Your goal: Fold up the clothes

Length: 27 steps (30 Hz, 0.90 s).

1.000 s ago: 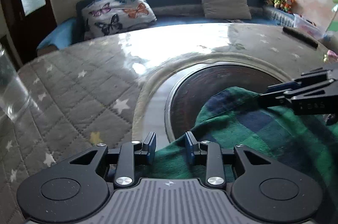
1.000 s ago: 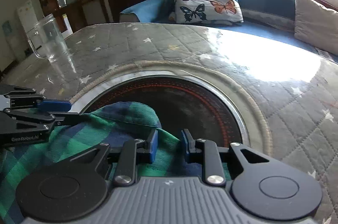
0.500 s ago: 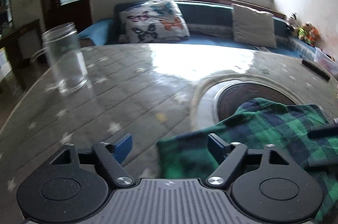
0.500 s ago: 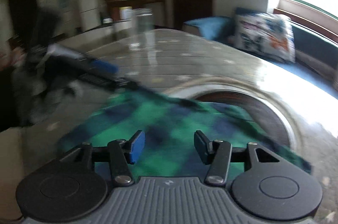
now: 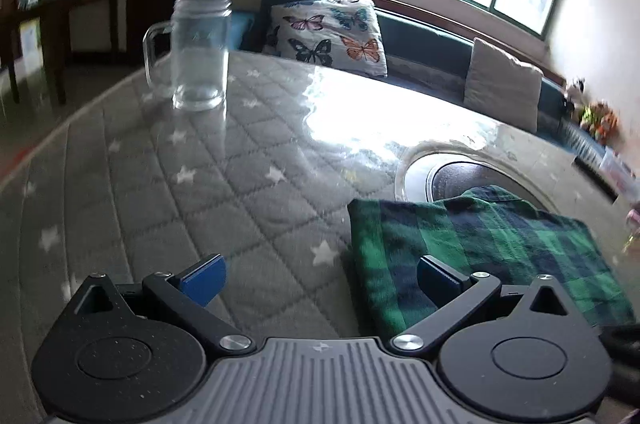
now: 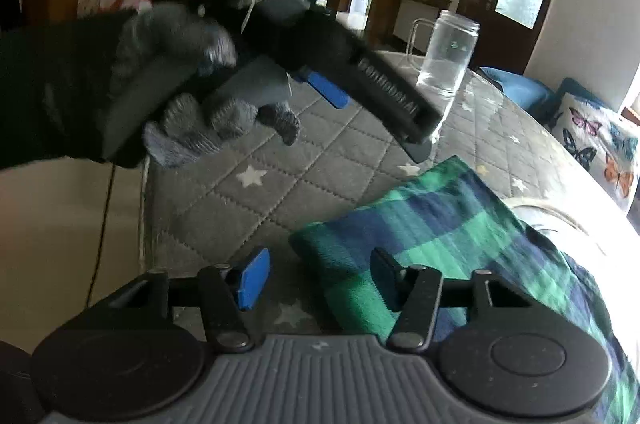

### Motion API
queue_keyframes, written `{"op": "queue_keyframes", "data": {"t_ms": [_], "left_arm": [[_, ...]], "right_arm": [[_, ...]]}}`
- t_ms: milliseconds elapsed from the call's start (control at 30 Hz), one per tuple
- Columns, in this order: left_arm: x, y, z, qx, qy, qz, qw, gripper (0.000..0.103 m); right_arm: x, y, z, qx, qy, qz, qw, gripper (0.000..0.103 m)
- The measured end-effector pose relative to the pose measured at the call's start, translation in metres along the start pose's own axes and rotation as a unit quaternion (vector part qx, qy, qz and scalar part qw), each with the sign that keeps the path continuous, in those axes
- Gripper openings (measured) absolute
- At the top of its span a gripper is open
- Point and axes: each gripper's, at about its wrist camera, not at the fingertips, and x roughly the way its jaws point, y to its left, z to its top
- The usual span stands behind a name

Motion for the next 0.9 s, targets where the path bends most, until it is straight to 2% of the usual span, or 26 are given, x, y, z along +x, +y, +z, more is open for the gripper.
{"op": "queue_keyframes", "data": {"t_ms": [133,167,267,400,567,767,867,900], "left_arm": [[0.000,0.003,-0.004,-0.040,0.014,-0.027,0.9987,0.103],[0.000,0.004,-0.005,-0.050,0.017,-0.033,0.9980,0.103],[0.000,0.006,-0.008,-0.080,0.028,-0.053,0.9950,0.103],[0.000,0.009,-0.011,-0.120,0.041,-0.080,0.9887,0.103],[0.007,0.003,-0.012,-0.160,0.061,-0.115,0.9785,0.101],[0.022,-0.005,-0.015,-0.204,0.092,-0.154,0.9624,0.082],[0.031,-0.005,-0.019,-0.224,0.105,-0.166,0.9546,0.064],[0.032,-0.005,-0.020,-0.227,0.106,-0.168,0.9534,0.045]], "right_arm": [[0.008,0.010,-0.001,-0.019,0.003,-0.033,0.999,0.043],[0.009,0.010,-0.002,-0.017,0.004,-0.035,0.999,0.033],[0.005,0.006,-0.001,0.002,-0.002,-0.036,0.999,0.017],[-0.016,-0.010,0.004,0.058,-0.033,-0.032,0.997,0.011],[-0.039,-0.036,0.006,0.126,-0.067,-0.021,0.990,0.010],[-0.059,-0.049,-0.002,0.155,-0.092,-0.014,0.983,0.009],[-0.062,-0.047,-0.007,0.155,-0.093,-0.006,0.984,0.009],[-0.061,-0.047,-0.007,0.154,-0.092,-0.004,0.984,0.009]]}}
